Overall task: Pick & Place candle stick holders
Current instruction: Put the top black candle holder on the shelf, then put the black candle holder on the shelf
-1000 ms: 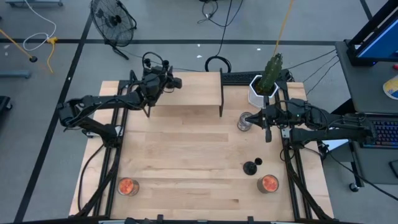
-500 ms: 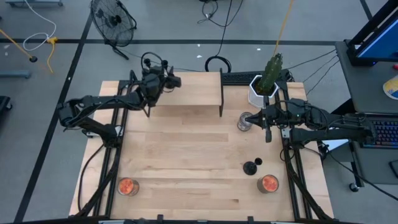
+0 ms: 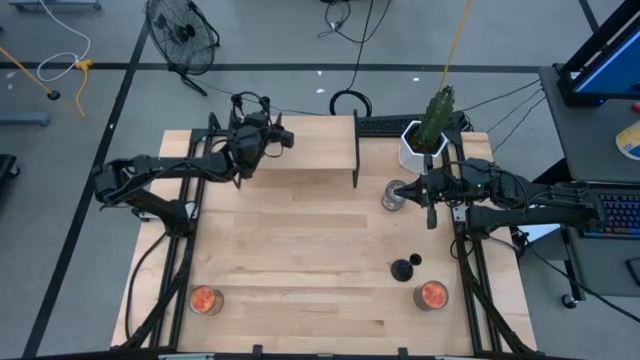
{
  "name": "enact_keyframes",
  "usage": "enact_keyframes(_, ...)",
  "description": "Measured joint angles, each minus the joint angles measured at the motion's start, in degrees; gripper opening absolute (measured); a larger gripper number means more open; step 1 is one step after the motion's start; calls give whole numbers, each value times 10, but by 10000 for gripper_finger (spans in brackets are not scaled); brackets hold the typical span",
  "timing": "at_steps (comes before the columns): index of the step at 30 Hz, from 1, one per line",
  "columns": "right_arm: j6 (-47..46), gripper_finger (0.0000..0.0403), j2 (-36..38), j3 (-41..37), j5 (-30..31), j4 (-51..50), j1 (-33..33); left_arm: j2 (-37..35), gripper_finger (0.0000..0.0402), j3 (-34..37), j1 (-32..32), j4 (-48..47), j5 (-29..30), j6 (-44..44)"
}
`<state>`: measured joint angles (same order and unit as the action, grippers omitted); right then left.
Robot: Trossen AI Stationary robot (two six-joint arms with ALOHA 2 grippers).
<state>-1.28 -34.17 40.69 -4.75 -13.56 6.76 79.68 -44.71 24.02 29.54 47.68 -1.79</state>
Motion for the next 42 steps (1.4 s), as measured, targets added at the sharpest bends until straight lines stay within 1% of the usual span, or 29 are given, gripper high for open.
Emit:
enact_keyframes(6, 0, 0, 0, 0, 0, 0, 0, 0, 232, 0, -17, -2, 50, 14)
enact_keyframes(11, 0, 0, 0, 0, 0, 0, 0, 0, 232, 0, -44, -9, 72, 17)
enact_keyframes(15, 0, 0, 0, 0, 0, 0, 0, 0, 232, 0, -69, -36, 142, 32)
enact_keyframes(19, 0, 0, 0, 0, 0, 0, 0, 0, 232, 0, -97, -37, 182, 31)
enact_keyframes(27, 0, 0, 1, 0, -15, 0, 0, -13, 232, 0, -163, -36, 189, -3)
enact_keyframes(32, 0, 0, 1, 0, -15, 0, 0, -50, 232, 0, -220, -53, 196, -20)
enact_keyframes(37, -21, 0, 0, 0, -15, -1, 0, -99, 232, 0, -289, -113, 191, -40)
enact_keyframes(42, -42, 0, 0, 0, -15, -25, 0, -146, 232, 0, -361, -196, 183, -112)
